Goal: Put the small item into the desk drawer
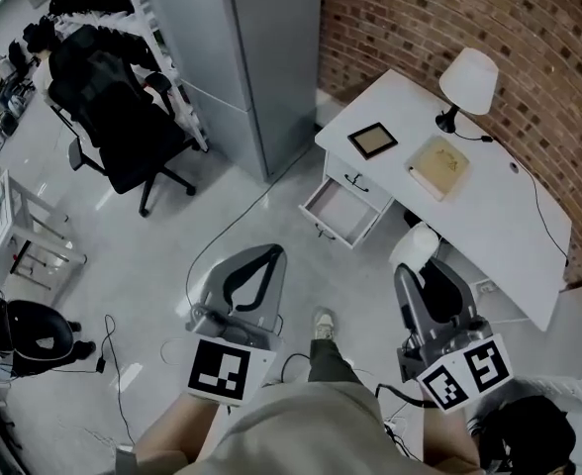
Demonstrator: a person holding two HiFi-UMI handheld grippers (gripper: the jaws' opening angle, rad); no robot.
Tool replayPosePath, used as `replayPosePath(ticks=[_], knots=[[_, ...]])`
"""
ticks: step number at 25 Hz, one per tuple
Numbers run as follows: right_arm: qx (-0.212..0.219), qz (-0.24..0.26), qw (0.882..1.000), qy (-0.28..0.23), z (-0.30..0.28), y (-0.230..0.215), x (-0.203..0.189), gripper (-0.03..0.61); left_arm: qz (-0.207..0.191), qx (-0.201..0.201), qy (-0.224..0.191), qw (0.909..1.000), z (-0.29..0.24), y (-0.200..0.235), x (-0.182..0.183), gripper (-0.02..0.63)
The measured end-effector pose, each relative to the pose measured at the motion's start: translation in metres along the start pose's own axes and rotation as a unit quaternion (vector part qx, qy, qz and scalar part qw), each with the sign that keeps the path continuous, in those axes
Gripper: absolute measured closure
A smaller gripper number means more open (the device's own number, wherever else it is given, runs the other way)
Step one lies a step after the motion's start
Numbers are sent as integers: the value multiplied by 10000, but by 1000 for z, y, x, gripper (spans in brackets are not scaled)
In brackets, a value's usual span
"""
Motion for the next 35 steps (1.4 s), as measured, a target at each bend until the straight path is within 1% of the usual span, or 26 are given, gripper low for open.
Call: replayPosePath(ticks=[4,7,11,14,18,23,25,28,31,35], knots=[[161,-105,9997,123,-29,-39,3,454,59,109,178,9998,-45,4,5,611],[261,-186,9994,159,-50,-64,8,454,-46,169,281,9995,-74,7,11,611],[483,-165,9985,191,-71,-86,11,454,-112,267,352,9990,-101,7,17,611],[532,-169,9983,179,-81,-100,10,454,-131,298,385,9987,-114,7,18,611],[444,-228,9985,213,-88,-118,6,454,-154,288,430,9985,-127,6,19,611],[217,-247,9989,323,-90,-135,-4,454,-128,189,496,9985,-138,7,14,611],[144,-184,9991,362,-94,-138,-4,454,-106,130,508,9986,-142,11,12,611],[171,-136,9989,416,-102,-132,-8,454,-107,31,510,9986,-145,18,7,611],[145,-95,9982,580,-112,-128,-15,453,-77,-15,484,9988,-147,30,3,611],[45,44,9955,942,-134,-128,-32,453,-269,-102,475,9985,-154,53,-6,611]])
Point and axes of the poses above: the fingertips, and each gripper's own axes: z backward along the fingers, y to its left, x out of its top, the point moved 1 cm from there along z, backward along the fingers, and after that the axes turned 2 degrees about z, right-handed, at the moved point
